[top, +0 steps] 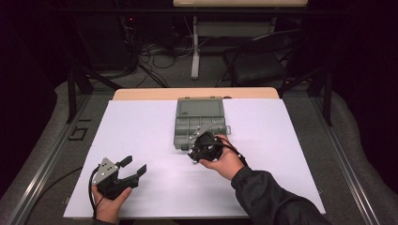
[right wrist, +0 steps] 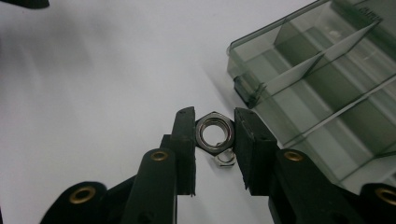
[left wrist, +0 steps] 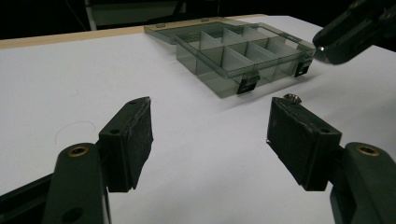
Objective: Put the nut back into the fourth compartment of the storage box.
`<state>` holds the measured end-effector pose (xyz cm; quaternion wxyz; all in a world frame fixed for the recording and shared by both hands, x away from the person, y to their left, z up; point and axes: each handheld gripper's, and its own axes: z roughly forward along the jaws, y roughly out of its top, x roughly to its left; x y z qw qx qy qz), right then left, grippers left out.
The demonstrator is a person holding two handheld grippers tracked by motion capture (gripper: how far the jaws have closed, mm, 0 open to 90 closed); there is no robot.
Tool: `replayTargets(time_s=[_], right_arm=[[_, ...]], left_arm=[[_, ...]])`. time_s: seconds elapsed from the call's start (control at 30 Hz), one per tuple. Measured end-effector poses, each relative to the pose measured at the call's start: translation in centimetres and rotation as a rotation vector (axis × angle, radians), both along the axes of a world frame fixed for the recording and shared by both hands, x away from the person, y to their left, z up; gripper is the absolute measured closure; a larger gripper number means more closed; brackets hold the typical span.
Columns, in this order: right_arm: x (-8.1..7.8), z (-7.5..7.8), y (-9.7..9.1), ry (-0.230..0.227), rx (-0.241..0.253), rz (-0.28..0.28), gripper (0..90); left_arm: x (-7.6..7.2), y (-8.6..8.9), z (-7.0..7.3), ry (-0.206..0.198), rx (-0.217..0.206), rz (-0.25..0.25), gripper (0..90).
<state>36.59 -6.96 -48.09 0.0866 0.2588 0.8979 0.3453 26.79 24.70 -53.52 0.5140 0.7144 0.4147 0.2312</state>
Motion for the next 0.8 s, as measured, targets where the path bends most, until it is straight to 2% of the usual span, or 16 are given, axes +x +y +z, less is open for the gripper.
replayTargets(time_s=[0.03, 0.13, 0.3, 0.33, 0.5, 0.53, 0.6, 0.63, 0.67, 0.7, 0.8], right_arm=[[0.0, 0.0, 0.0, 0.000, 0.000, 0.000, 70.1], [0.2, 1.5, -0.5, -0.022, 0.001, -0.005, 70.1], [0.5, 2.6, -0.9, -0.034, 0.002, -0.013, 70.1], [0.9, 3.1, -1.2, -0.049, -0.004, -0.022, 70.1], [2.2, 4.0, -2.0, -0.057, -0.004, -0.066, 70.1], [2.6, 4.1, -2.3, -0.060, 0.013, -0.083, 70.1], [3.8, 4.7, -3.1, -0.067, 0.008, -0.118, 70.1], [3.8, 4.7, -3.1, -0.067, 0.008, -0.118, 70.1], [4.6, 4.9, -3.6, -0.073, 0.022, -0.143, 70.1], [4.9, 5.1, -3.9, -0.064, -0.001, -0.151, 70.1], [5.6, 5.2, -4.3, -0.066, 0.006, -0.177, 70.1]], left_arm=[[0.0, 0.0, 0.0, 0.000, 0.000, 0.000, 31.3], [0.0, 0.0, 0.0, -0.001, 0.000, 0.000, 31.3], [0.0, 0.0, 0.0, 0.000, 0.000, 0.000, 31.3], [0.0, 0.0, 0.0, 0.000, -0.001, 0.001, 31.3], [0.0, -0.1, 0.0, 0.000, -0.001, -0.001, 31.3], [0.0, 0.0, 0.0, -0.002, 0.000, 0.000, 31.3], [0.0, 0.0, 0.0, 0.000, 0.000, 0.001, 31.3], [0.0, 0.0, 0.0, 0.000, 0.000, 0.001, 31.3], [0.0, 0.0, 0.0, -0.001, -0.003, -0.001, 31.3], [0.0, 0.0, 0.0, -0.001, -0.003, -0.001, 31.3], [0.0, 0.0, 0.0, -0.001, -0.004, -0.001, 31.3]])
